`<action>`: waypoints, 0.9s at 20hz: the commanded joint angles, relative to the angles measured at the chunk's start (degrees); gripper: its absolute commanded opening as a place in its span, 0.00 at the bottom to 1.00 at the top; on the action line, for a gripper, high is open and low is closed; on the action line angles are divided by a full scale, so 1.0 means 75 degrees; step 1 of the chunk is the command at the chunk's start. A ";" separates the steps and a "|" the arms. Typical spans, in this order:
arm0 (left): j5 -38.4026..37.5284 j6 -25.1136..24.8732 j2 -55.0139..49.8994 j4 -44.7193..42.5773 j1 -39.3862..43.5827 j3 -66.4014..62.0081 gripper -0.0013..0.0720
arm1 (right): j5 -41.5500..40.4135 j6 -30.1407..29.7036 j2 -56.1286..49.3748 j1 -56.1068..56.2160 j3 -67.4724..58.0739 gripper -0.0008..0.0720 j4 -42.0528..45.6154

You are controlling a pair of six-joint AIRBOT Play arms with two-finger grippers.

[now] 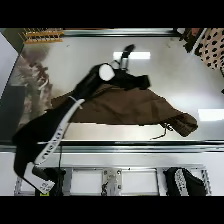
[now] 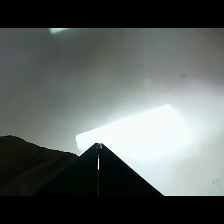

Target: Fold the clothes and pants, and hang the long-sleeved shirts on hangers.

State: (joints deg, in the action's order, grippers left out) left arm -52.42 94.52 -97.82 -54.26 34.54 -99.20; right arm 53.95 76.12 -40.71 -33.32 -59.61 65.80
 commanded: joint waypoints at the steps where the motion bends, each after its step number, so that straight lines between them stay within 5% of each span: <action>1: -0.0361 0.0708 0.1903 -0.1507 -0.1550 0.2815 0.88 | 0.0128 0.0032 0.0003 -0.0026 0.0003 0.04 -0.0058; 6: -0.0274 0.1148 0.4540 -0.1810 -0.4354 0.7102 0.88 | 0.0163 0.0035 0.0003 -0.0020 0.0003 0.04 -0.0067; 11: 0.0306 0.1195 0.5444 -0.1556 -0.6394 0.9320 0.88 | 0.0361 0.0055 -0.0023 -0.0020 0.0006 0.04 -0.0154; 18: 0.1518 0.1110 0.4494 -0.0947 -0.6088 0.9282 0.88 | 0.0385 0.0055 -0.0020 -0.0020 0.0006 0.04 -0.0469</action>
State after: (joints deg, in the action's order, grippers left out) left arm -44.82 103.04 -60.62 -62.85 -12.60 -28.97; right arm 56.58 76.51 -40.84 -33.45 -59.59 63.11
